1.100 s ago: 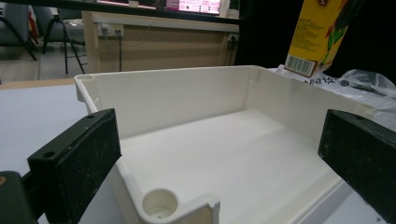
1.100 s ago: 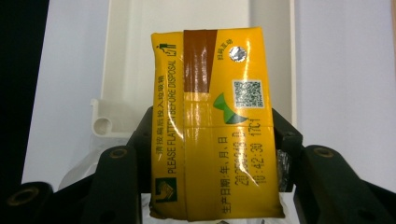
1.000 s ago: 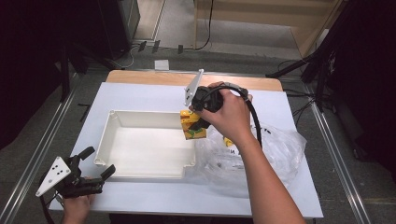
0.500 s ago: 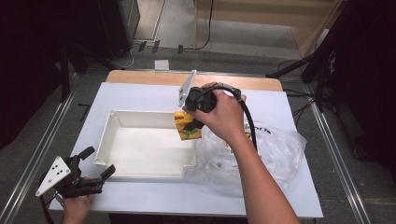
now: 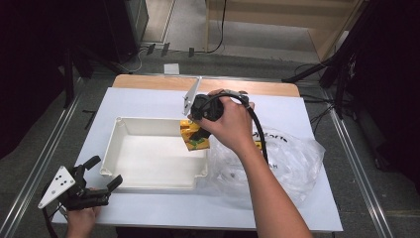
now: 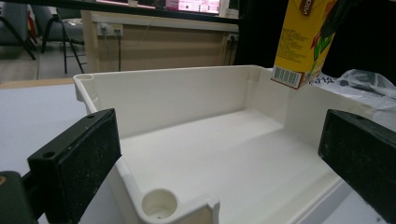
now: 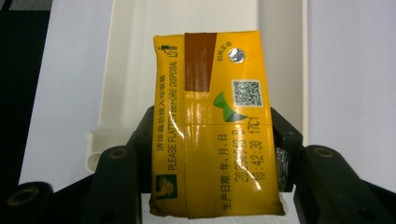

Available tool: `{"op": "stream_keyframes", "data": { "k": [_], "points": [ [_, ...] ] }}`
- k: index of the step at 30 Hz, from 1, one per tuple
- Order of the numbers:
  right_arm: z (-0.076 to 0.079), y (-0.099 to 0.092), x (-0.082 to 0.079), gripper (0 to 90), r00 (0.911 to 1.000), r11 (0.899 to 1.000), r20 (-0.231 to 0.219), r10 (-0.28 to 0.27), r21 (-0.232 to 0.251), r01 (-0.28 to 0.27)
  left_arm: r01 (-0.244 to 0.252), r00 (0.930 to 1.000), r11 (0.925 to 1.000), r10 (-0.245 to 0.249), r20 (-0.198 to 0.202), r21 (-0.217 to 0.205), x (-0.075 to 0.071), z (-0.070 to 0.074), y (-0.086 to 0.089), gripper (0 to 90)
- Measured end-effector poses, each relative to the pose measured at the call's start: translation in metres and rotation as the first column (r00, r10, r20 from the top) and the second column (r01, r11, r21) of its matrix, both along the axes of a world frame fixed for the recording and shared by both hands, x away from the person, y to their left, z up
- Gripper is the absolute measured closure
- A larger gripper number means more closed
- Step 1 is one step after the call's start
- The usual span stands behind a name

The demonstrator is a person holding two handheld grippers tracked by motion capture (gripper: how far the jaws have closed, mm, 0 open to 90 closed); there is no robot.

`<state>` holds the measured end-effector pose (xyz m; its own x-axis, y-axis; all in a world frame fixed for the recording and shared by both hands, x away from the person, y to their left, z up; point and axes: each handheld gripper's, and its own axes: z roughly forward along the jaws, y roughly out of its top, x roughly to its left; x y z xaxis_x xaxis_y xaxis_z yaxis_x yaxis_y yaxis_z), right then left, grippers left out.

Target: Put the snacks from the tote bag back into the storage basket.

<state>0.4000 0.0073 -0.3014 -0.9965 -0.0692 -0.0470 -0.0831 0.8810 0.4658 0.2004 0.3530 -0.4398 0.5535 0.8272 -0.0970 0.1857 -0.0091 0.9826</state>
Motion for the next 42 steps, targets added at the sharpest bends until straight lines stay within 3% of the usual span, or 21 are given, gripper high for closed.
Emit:
{"op": "stream_keyframes", "data": {
  "k": [14,32,42],
  "points": [
    [-0.006,0.011,0.001,51.8,1.0000,1.000,-0.001,0.010,0.004,-0.010,0.001,1.0000,1.0000,-0.001,0.000,0.005,0.000,0.000,0.000,0.0],
    [-0.016,0.011,0.001,51.6,0.9999,1.000,-0.009,-0.009,0.018,0.009,0.000,1.0000,1.0000,0.000,-0.001,0.005,0.000,0.000,-0.001,0.0],
    [-0.026,0.010,0.001,51.4,0.9992,1.000,-0.039,-0.011,0.010,0.011,0.000,1.0000,1.0000,0.000,-0.001,0.004,0.000,0.000,0.000,0.0]
  ]
}}
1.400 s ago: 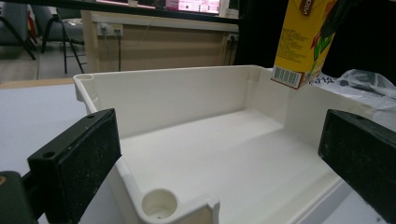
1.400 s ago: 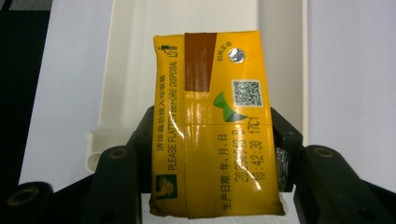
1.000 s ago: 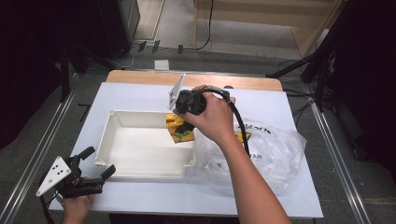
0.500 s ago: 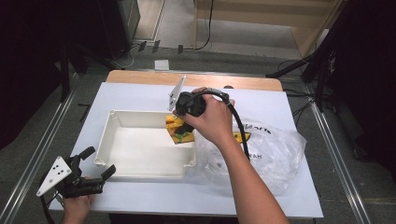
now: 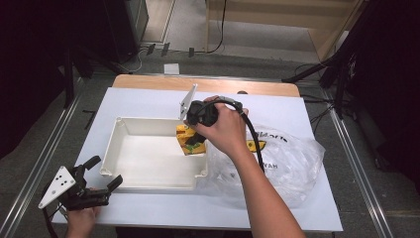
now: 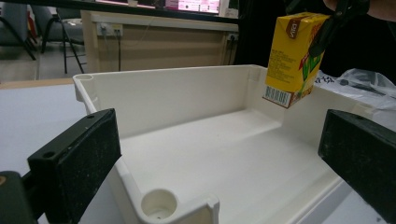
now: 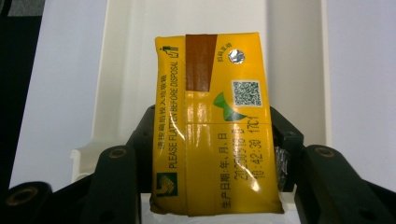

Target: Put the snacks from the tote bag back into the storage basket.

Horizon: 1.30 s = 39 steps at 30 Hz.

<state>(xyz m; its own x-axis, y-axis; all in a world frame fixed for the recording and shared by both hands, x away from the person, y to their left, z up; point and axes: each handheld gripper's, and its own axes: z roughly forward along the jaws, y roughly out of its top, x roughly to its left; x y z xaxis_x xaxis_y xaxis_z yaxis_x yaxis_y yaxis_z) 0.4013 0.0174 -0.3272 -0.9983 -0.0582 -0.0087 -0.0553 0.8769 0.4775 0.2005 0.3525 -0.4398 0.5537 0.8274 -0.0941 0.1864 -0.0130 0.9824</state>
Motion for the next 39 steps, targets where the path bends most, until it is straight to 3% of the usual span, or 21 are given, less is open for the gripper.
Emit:
{"op": "stream_keyframes", "data": {
  "k": [9,11,24,39],
  "points": [
    [-0.007,-0.001,0.001,51.3,1.0000,1.000,0.003,0.007,-0.003,-0.007,-0.002,1.0000,1.0000,0.002,0.001,0.001,0.000,0.000,0.000,0.0],
    [-0.009,-0.001,0.000,51.3,0.9998,1.000,-0.020,0.002,-0.015,-0.002,-0.003,1.0000,1.0000,0.003,0.001,0.001,0.000,0.000,0.000,0.0],
    [-0.029,0.002,-0.002,51.0,0.9990,0.999,-0.044,0.004,-0.046,-0.006,-0.004,1.0000,1.0000,0.004,0.002,0.002,0.000,0.000,0.000,0.0],
    [-0.040,0.004,-0.003,50.8,0.9987,0.998,-0.049,0.012,-0.066,-0.015,-0.004,1.0000,1.0000,0.004,0.004,0.001,0.000,0.000,0.001,0.0]
  ]
}}
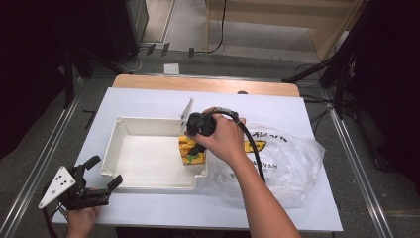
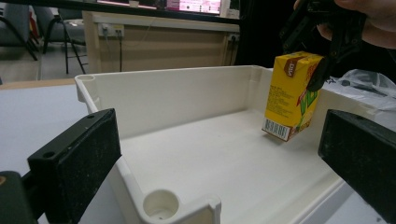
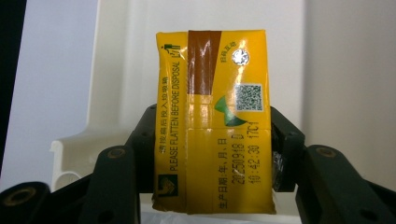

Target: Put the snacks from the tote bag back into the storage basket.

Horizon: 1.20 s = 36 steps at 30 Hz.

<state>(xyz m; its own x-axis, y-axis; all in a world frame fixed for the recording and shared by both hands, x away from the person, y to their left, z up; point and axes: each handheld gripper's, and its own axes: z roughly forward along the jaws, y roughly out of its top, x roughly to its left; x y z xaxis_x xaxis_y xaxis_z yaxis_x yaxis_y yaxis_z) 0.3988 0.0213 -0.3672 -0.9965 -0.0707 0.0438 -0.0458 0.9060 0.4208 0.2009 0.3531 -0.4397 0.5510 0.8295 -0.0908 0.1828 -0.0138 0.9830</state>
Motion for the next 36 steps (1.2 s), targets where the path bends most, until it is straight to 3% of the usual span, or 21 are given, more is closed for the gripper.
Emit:
{"op": "stream_keyframes", "data": {
  "k": [9,13,22,30,34,36],
  "points": [
    [-0.005,-0.004,0.000,49.8,0.9999,1.000,-0.013,0.003,-0.026,-0.004,-0.001,1.0000,1.0000,0.001,0.001,0.002,0.000,0.000,0.000,0.0],
    [0.002,-0.010,0.000,49.9,0.9996,1.000,-0.026,-0.008,0.025,0.009,-0.001,1.0000,1.0000,0.001,0.000,0.003,0.000,0.000,0.000,0.0],
    [0.010,-0.022,0.000,49.4,0.9996,0.998,-0.019,-0.022,0.052,0.023,0.000,1.0000,1.0000,0.000,-0.002,0.001,0.000,0.000,-0.001,0.0],
    [0.012,-0.037,-0.001,40.6,0.9982,0.996,-0.032,-0.050,0.074,0.052,-0.001,1.0000,1.0000,0.001,-0.004,0.003,0.000,0.000,-0.001,0.0],
    [0.012,-0.042,-0.001,35.3,0.9978,0.995,-0.027,-0.060,0.079,0.062,-0.001,1.0000,1.0000,0.001,-0.004,0.003,0.000,0.000,-0.001,0.0],
    [0.012,-0.048,-0.001,31.4,0.9970,0.992,-0.013,-0.076,0.104,0.077,-0.002,1.0000,1.0000,0.002,-0.004,0.003,0.000,0.000,-0.001,0.0]
  ]
}}
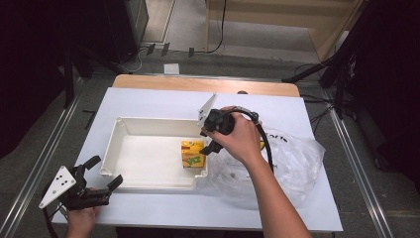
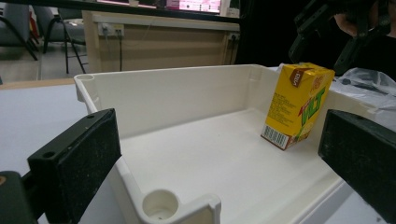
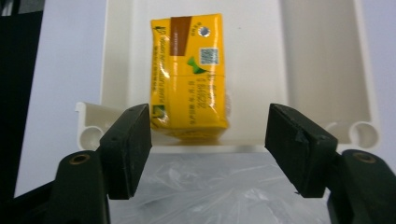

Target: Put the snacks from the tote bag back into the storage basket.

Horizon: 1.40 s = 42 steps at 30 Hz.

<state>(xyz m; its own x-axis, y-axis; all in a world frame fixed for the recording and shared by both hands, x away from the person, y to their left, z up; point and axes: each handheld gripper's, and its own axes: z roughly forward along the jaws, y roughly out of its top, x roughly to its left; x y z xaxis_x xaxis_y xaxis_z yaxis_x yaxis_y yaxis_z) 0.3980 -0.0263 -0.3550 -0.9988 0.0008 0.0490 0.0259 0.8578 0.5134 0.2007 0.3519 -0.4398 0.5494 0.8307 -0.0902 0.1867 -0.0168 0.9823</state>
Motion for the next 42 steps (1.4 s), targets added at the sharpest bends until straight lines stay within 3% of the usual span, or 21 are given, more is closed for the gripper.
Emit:
{"op": "stream_keyframes", "data": {
  "k": [13,22,33,42],
  "points": [
    [-0.002,-0.021,0.000,14.4,0.9985,0.997,0.031,-0.044,0.057,0.042,0.000,1.0000,1.0000,0.000,-0.001,0.004,0.000,0.000,0.000,0.0],
    [-0.005,-0.037,-0.003,12.9,0.9949,0.995,0.058,-0.082,0.067,0.078,0.000,1.0000,1.0000,0.000,-0.001,0.006,0.000,0.000,0.000,0.0],
    [-0.010,-0.058,-0.007,12.5,0.9908,0.990,0.061,-0.121,0.085,0.116,0.000,1.0000,1.0000,0.000,-0.001,0.008,0.000,0.000,-0.001,0.0],
    [-0.016,-0.083,-0.011,12.8,0.9836,0.980,0.048,-0.174,0.112,0.167,0.000,1.0000,1.0000,0.000,-0.002,0.010,0.000,0.000,-0.001,0.0]
  ]
}}
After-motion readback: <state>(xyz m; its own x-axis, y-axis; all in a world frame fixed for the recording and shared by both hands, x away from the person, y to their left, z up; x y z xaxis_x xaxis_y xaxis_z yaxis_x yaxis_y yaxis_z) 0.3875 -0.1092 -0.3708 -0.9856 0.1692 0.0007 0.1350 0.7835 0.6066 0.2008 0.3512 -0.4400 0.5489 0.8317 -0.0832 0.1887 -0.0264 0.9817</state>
